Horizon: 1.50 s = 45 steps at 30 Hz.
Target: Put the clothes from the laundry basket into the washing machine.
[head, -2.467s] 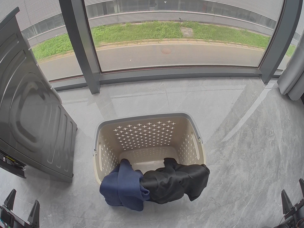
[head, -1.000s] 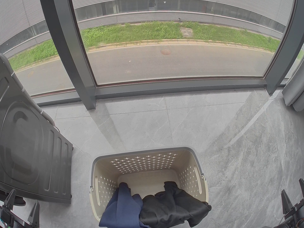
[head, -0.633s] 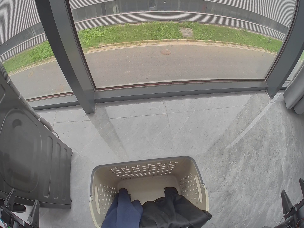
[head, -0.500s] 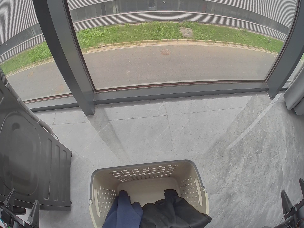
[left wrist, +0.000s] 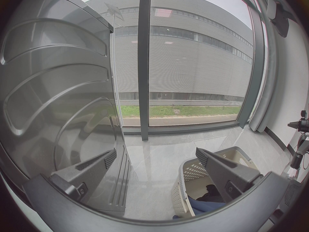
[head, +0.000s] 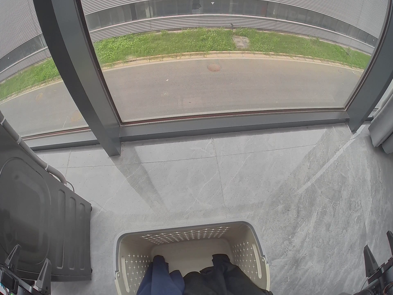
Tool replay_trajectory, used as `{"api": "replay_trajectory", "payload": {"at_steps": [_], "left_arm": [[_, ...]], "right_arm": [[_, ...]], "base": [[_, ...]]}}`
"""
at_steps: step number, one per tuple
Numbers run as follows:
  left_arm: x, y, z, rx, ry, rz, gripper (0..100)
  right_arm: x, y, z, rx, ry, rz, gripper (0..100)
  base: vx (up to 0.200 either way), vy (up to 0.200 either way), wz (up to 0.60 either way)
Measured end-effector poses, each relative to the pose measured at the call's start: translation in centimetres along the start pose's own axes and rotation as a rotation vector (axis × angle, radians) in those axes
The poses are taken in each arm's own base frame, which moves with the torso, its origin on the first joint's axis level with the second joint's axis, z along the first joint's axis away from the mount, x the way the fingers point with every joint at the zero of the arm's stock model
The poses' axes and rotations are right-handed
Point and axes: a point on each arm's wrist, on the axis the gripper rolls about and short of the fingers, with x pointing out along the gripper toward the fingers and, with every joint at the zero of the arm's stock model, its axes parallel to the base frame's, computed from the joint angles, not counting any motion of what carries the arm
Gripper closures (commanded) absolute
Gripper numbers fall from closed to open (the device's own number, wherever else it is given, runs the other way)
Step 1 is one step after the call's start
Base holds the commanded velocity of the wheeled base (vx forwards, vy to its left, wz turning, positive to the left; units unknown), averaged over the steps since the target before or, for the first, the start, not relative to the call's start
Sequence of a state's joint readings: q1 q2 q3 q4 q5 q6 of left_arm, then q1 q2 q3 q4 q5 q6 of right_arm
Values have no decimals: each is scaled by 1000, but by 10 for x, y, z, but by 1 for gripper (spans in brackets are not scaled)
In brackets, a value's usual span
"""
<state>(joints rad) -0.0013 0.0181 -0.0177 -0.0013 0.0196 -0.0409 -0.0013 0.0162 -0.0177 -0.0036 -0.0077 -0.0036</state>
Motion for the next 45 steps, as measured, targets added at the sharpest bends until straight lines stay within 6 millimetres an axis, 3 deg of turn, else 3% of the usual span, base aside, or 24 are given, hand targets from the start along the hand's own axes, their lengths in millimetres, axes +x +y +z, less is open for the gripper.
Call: {"api": "replay_trajectory", "payload": {"at_steps": [11, 45], "left_arm": [[0, 0, 0, 0, 0, 0, 0], [0, 0, 0, 0, 0, 0, 0]], "right_arm": [[0, 0, 0, 0, 0, -1, 0], [0, 0, 0, 1, 0, 0, 0]], "base": [[73, 0, 0], [0, 0, 0]]}}
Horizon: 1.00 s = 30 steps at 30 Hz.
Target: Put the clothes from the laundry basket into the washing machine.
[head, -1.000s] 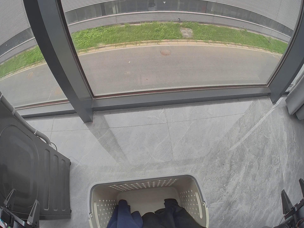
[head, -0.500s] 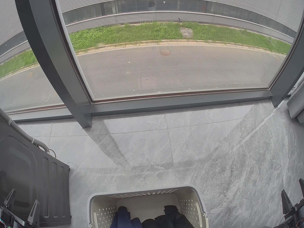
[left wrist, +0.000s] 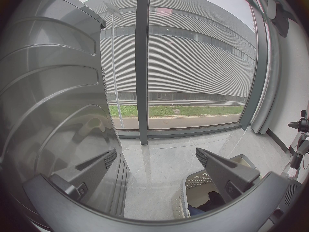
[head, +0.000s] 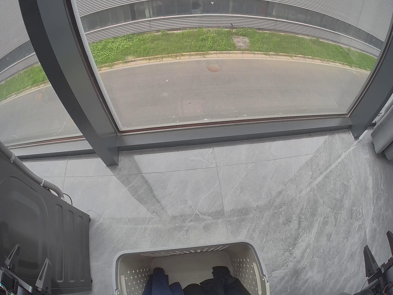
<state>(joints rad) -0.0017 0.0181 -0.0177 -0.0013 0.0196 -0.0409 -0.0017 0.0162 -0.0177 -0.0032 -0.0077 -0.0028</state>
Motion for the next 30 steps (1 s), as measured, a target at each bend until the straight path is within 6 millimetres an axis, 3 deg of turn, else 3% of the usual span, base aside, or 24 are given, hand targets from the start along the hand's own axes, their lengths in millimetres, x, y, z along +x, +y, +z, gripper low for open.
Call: {"api": "replay_trajectory", "payload": {"at_steps": [11, 30], "left_arm": [[0, 0, 0, 0, 0, 0, 0], [0, 0, 0, 0, 0, 0, 0]], "right_arm": [[0, 0, 0, 0, 0, 0, 0], [0, 0, 0, -1, 0, 0, 0]], "base": [[0, 0, 0], [-200, 0, 0]]}}
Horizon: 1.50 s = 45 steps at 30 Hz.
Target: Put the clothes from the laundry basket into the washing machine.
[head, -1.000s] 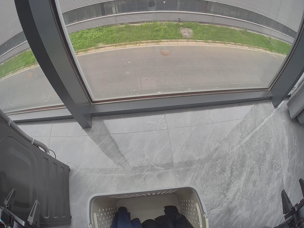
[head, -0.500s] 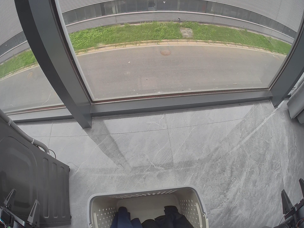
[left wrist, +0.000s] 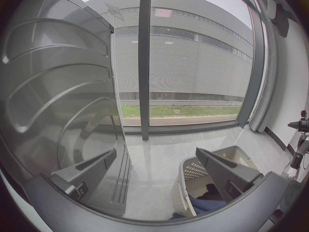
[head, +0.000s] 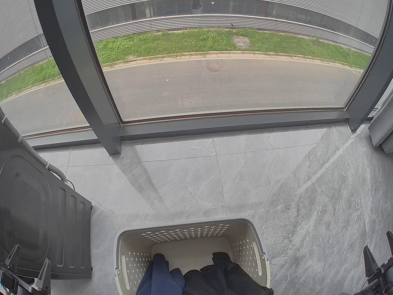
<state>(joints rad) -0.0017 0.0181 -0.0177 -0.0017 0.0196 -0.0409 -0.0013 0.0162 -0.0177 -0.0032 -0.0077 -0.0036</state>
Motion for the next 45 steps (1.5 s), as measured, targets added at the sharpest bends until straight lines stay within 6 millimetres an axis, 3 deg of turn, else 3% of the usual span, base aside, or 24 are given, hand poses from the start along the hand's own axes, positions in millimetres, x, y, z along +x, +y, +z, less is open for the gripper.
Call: {"api": "replay_trajectory", "payload": {"at_steps": [38, 45], "left_arm": [[0, 0, 0, 1, 0, 0, 0], [0, 0, 0, 2, 0, 0, 0]], "right_arm": [[0, 0, 0, 2, -1, 1, 0], [0, 0, 0, 1, -1, 1, 0]], "base": [[-200, 0, 0], [0, 29, 0]]}}
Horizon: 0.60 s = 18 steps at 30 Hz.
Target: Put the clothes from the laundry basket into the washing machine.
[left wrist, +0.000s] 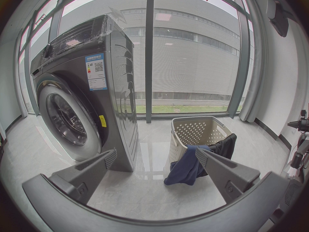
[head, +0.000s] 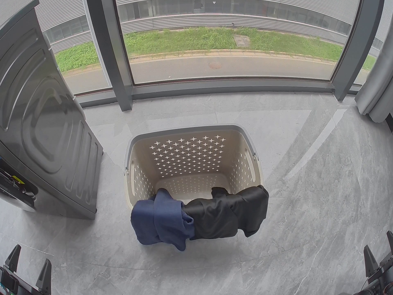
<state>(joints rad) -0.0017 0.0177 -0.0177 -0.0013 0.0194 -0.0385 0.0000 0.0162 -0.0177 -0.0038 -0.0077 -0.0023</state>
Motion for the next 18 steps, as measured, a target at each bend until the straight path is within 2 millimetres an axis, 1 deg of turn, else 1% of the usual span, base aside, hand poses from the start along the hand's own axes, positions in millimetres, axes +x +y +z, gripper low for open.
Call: {"api": "replay_trajectory", "payload": {"at_steps": [18], "left_arm": [[0, 0, 0, 3, 0, 0, 0]], "right_arm": [[0, 0, 0, 0, 0, 1, 0]], "base": [[0, 200, 0]]}}
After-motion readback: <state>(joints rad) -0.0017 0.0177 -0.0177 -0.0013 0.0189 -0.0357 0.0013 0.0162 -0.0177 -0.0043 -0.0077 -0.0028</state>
